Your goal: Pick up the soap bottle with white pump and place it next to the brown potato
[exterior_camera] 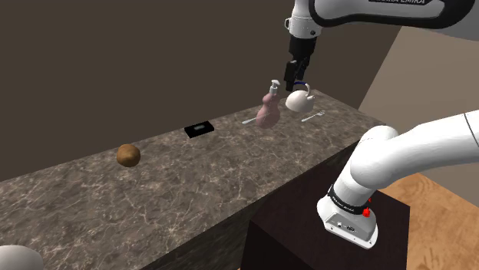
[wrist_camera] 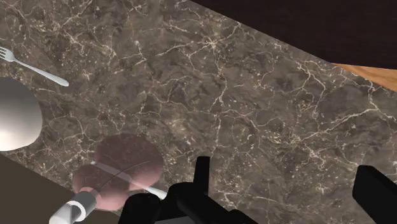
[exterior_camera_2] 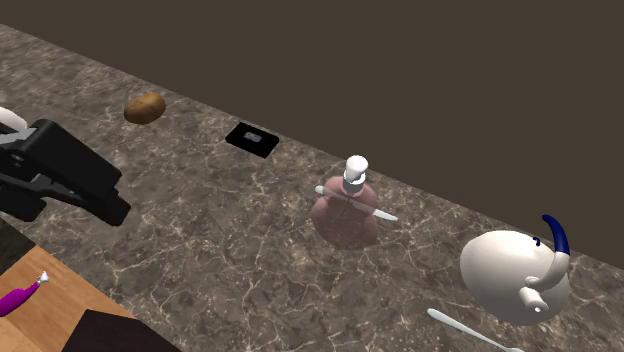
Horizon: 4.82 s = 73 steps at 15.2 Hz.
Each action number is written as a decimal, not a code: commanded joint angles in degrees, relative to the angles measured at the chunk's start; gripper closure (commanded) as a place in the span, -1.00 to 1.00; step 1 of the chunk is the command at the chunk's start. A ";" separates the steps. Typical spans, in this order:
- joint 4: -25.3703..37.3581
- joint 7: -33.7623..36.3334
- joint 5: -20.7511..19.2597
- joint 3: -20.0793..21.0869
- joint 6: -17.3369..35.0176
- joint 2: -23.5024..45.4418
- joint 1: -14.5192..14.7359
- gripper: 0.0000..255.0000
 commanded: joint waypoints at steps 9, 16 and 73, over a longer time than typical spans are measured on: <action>2.89 -10.85 -3.56 -9.10 9.02 10.76 -1.66 -1.00; 9.57 -20.73 -3.07 -16.23 15.65 23.32 -2.37 -1.00; 38.37 -39.20 6.80 -23.96 10.93 48.60 -5.72 1.00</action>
